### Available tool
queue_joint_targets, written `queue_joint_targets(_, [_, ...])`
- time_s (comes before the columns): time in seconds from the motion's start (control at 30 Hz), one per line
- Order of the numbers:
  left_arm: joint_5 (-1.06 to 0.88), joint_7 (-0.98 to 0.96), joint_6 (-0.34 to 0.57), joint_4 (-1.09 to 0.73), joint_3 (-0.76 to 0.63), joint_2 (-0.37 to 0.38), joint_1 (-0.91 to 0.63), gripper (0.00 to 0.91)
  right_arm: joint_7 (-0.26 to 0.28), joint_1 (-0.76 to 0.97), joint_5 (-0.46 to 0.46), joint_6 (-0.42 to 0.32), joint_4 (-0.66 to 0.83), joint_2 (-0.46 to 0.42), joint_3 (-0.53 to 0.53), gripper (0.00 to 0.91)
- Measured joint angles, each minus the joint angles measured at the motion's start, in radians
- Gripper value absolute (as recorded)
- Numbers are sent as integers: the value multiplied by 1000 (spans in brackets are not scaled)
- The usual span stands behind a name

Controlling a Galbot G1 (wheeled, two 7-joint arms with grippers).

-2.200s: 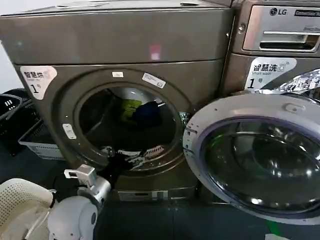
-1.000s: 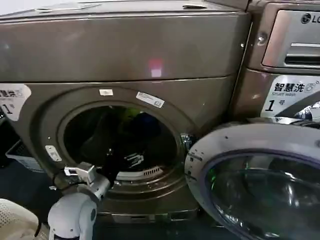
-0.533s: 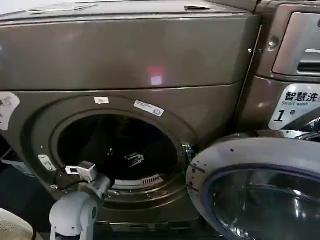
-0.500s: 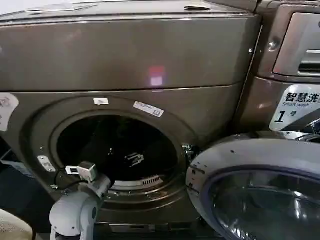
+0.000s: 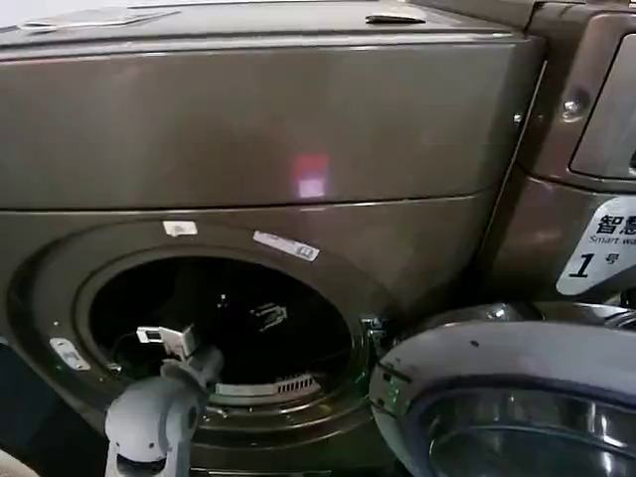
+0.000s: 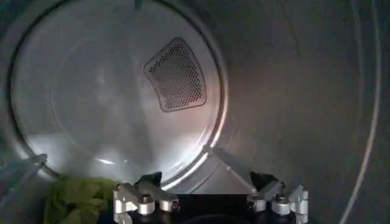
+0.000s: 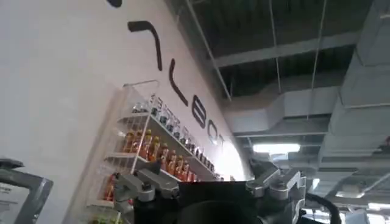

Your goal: Grasp the clothes from the dryer.

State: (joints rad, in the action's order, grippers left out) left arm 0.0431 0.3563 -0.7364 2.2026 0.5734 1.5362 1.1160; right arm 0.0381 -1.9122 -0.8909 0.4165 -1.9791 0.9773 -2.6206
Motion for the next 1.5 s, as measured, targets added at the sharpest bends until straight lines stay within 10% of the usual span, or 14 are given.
queue_joint_targets(1.5, [4, -11, 0, -101, 8, -2, -45, 907, 3, -12, 7, 5, -14, 14, -11, 907])
